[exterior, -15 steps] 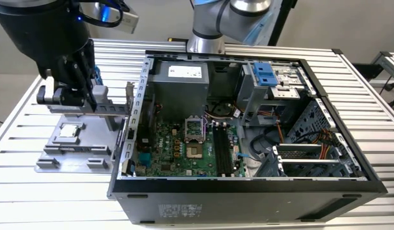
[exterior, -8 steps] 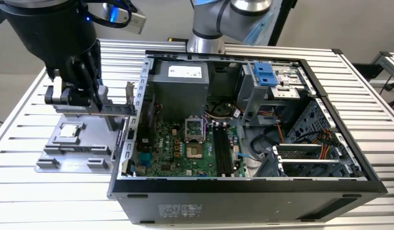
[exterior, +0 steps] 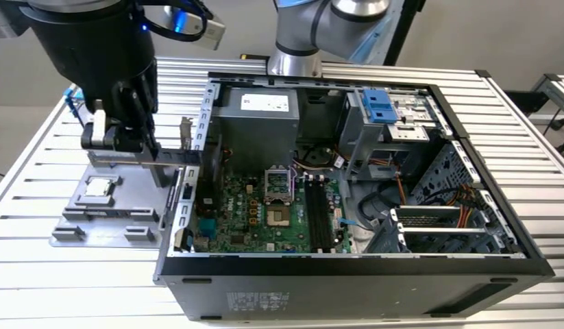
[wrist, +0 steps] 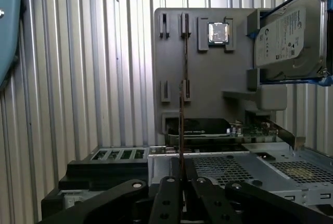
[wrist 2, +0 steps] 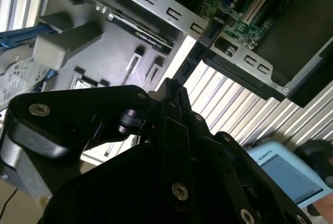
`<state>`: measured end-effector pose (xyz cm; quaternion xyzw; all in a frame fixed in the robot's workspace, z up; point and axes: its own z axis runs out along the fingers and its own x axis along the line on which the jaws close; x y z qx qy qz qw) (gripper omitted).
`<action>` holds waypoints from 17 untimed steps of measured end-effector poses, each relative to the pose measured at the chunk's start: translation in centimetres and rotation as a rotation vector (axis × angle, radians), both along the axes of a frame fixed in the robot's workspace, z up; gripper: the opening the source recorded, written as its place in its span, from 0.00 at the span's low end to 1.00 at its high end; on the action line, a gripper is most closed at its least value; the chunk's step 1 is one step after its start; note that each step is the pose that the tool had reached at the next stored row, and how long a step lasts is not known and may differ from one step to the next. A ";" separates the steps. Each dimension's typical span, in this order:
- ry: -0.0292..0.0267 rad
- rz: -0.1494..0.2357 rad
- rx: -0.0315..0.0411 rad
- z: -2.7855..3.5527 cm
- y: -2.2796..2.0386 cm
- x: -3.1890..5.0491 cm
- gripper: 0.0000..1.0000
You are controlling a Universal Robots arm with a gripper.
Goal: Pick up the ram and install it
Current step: 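Pick up the ram and move it above insertion slot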
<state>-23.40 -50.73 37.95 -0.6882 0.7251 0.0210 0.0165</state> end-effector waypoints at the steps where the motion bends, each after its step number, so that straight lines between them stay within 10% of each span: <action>1: 0.0002 -0.001 0.0000 0.00 0.00 0.17 0.00; 17: 0.0048 -0.004 0.0000 0.00 0.00 3.77 0.00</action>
